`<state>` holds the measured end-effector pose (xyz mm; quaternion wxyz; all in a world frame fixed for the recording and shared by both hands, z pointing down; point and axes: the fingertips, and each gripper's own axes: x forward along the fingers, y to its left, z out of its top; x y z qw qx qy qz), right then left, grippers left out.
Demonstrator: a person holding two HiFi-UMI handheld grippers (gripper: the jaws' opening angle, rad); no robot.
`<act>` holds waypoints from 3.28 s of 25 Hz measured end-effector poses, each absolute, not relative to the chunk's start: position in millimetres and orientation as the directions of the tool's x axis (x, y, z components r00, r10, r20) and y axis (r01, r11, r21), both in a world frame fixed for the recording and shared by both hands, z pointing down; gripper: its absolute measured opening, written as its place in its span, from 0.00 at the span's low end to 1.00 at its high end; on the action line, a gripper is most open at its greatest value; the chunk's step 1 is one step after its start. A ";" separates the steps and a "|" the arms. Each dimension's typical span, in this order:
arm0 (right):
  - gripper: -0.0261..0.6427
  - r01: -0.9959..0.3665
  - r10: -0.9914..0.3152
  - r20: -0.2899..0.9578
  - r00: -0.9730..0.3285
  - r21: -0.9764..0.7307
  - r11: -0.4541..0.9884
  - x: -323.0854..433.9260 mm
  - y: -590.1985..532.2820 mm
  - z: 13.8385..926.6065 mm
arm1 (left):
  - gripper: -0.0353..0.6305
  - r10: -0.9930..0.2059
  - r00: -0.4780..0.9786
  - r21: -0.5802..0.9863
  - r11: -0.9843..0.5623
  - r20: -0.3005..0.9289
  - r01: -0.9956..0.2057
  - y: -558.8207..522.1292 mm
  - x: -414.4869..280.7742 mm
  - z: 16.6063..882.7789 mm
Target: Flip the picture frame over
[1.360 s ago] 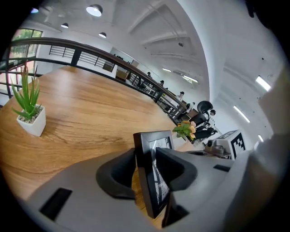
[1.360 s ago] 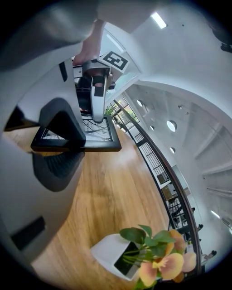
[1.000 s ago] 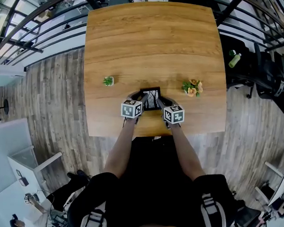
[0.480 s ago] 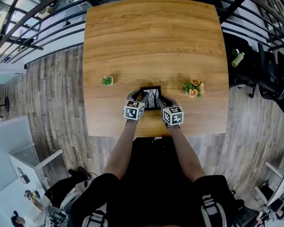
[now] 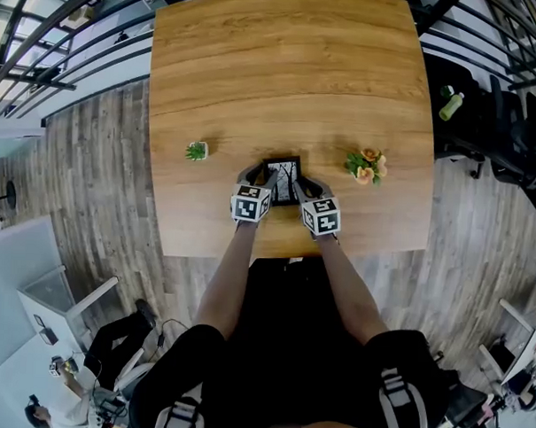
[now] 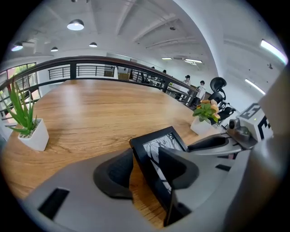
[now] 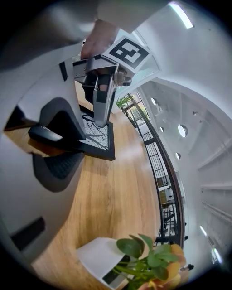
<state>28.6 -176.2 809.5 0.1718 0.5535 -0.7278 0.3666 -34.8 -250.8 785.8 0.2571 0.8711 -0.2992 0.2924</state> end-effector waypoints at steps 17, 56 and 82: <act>0.20 -0.946 -0.649 0.693 -0.315 -0.282 0.159 25.3 -179.1 822.2 | 0.34 -0.403 0.576 0.119 -0.739 0.711 -0.664 -253.5 -34.2 806.8; 0.05 -0.983 -0.790 0.587 -0.180 -0.129 0.129 37.6 -137.3 740.1 | 0.13 -0.553 0.630 0.140 -0.681 0.546 -0.719 -207.4 -121.6 713.1; 0.05 -0.991 -0.807 0.576 -0.130 -0.088 0.097 51.2 -117.2 720.0 | 0.10 -0.554 0.640 0.158 -0.678 0.532 -0.718 -197.6 -137.3 700.1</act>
